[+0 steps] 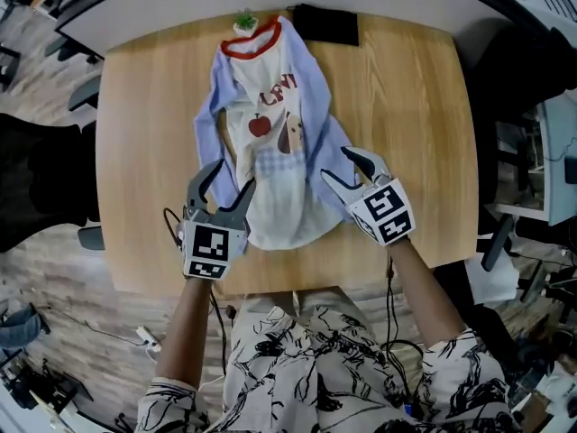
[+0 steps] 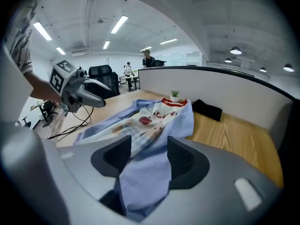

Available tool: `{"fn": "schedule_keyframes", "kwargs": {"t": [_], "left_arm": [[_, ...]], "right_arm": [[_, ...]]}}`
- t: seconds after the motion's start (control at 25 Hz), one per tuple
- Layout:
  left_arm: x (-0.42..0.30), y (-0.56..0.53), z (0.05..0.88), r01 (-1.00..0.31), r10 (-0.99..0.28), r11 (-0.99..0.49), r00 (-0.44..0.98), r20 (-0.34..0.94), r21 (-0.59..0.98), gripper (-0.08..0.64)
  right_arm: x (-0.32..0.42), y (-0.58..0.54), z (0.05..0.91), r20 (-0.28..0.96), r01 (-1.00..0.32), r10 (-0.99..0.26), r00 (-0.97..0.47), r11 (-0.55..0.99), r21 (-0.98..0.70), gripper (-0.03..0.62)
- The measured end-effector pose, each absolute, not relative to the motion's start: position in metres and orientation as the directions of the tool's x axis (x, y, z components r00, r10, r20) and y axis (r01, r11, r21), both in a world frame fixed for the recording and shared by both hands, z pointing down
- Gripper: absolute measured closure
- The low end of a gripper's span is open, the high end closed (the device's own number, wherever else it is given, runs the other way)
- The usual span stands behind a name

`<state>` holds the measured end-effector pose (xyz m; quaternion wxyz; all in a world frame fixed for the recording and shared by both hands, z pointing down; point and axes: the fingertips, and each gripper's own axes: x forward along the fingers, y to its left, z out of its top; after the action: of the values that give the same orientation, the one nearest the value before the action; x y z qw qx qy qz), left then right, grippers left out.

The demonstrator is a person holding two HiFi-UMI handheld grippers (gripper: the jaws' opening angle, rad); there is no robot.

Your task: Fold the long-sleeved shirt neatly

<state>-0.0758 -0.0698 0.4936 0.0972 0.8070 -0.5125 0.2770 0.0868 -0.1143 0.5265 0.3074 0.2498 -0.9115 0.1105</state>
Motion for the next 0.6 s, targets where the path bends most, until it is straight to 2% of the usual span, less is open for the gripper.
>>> {"fn": "schedule_keyframes", "kwargs": {"t": [0.28, 0.48, 0.6], "left_arm": [[-0.032, 0.033, 0.545, -0.887, -0.695, -0.460, 0.333, 0.637, -0.037, 0.290], [-0.018, 0.077, 0.580, -0.892, -0.643, -0.452, 0.333, 0.689, 0.010, 0.285], [-0.014, 0.090, 0.600, -0.891, -0.610, -0.452, 0.338, 0.717, 0.036, 0.279]], "right_arm": [[0.132, -0.025, 0.567, 0.685, -0.485, -0.314, -0.658, 0.872, -0.067, 0.310], [0.153, -0.010, 0.603, 0.735, -0.499, -0.300, -0.608, 0.864, -0.060, 0.233], [0.151, -0.014, 0.617, 0.742, -0.497, -0.297, -0.601, 0.866, -0.056, 0.215]]}}
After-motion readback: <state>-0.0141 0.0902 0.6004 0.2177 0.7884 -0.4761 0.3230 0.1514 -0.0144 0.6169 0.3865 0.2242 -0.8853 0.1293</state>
